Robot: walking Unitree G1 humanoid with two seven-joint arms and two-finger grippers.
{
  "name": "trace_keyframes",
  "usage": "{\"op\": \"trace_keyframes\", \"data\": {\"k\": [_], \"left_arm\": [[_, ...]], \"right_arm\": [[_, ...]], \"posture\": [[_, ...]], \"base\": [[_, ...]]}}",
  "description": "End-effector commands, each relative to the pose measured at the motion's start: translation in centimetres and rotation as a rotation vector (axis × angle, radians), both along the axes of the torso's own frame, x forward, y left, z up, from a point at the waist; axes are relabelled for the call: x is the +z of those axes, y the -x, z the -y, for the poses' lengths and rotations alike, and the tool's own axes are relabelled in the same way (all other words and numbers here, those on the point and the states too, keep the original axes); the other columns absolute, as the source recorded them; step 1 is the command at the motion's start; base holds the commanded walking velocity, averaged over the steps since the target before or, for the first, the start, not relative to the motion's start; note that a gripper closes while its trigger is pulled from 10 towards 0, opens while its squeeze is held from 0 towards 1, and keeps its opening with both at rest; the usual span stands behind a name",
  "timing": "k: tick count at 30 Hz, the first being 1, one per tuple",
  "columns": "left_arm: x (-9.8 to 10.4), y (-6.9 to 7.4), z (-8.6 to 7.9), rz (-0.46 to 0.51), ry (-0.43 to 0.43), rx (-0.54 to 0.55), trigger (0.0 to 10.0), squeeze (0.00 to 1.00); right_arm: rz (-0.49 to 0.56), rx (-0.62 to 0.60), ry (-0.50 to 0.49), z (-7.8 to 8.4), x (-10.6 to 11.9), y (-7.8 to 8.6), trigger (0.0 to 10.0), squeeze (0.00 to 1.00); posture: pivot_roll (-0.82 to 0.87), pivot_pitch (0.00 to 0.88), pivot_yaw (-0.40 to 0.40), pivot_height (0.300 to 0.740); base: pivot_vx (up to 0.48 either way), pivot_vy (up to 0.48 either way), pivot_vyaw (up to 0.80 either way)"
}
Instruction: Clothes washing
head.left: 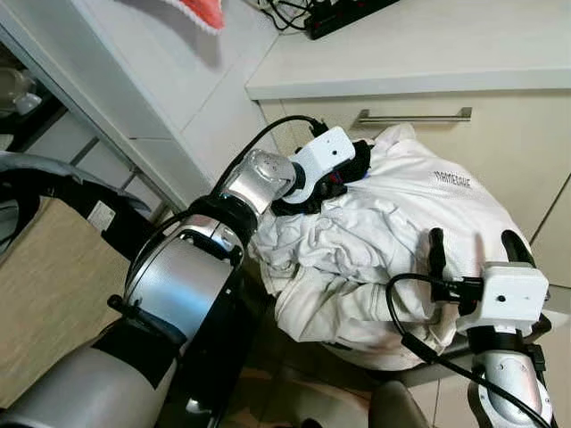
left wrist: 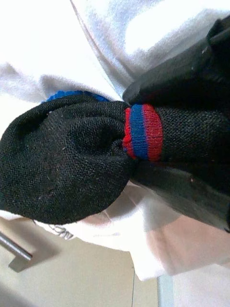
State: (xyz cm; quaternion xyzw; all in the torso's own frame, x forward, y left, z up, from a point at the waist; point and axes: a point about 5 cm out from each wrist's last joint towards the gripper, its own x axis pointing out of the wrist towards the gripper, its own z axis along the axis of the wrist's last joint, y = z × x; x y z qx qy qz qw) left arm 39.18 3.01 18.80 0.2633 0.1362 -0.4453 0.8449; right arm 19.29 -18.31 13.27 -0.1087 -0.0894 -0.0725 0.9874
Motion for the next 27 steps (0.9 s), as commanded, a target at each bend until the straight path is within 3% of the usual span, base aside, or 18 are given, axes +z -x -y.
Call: {"op": "trace_keyframes", "data": {"k": [1, 11, 15, 18, 22, 23, 27], "left_arm": [[-0.6, -0.3, -1.5, -0.026, 0.026, 0.065, 0.0, 0.0], [0.9, -0.9, -2.2, -0.004, 0.142, 0.126, 0.0, 0.0], [2.6, -1.4, -2.7, 0.045, 0.182, 0.13, 0.0, 0.0], [5.5, -2.0, -3.4, 0.137, 0.253, 0.128, 0.0, 0.0], [6.6, -2.1, -3.8, 0.177, 0.304, 0.127, 0.0, 0.0], [7.8, -2.2, -4.5, 0.217, 0.367, 0.126, 0.0, 0.0], [8.7, -2.3, -6.2, 0.251, 0.429, 0.147, 0.0, 0.0]], "right_arm": [[-0.022, 0.013, -0.019, -0.3, -0.5, -0.1, 10.0, 0.46], [-0.024, 0.016, -0.016, -0.2, -0.6, -0.5, 10.0, 0.45], [-0.025, 0.018, -0.018, -0.1, -0.6, -0.6, 10.0, 0.46], [-0.029, 0.04, -0.025, -0.4, -0.9, -1.2, 10.0, 0.45], [-0.028, 0.057, -0.028, -0.5, -0.9, -1.7, 10.0, 0.45], [-0.022, 0.078, -0.033, -0.8, -0.9, -2.4, 10.0, 0.46], [-0.017, 0.125, -0.038, -1.2, -0.7, -3.5, 10.0, 0.45]], "posture": [[-0.49, 0.04, 0.316, 0.74], [-0.51, 0.03, 0.314, 0.74], [-0.5, 0.021, 0.31, 0.74], [-0.47, 0.006, 0.296, 0.74], [-0.44, 0.0, 0.276, 0.74], [-0.42, 0.0, 0.259, 0.74], [-0.38, 0.0, 0.224, 0.74]], "base": [[0.0, 0.0, 0.0], [0.0, 0.0, 0.0], [0.0, 0.0, 0.0], [0.0, 0.0, 0.0], [0.0, 0.0, 0.0], [0.0, 0.0, 0.0], [0.0, 0.0, 0.0]]}}
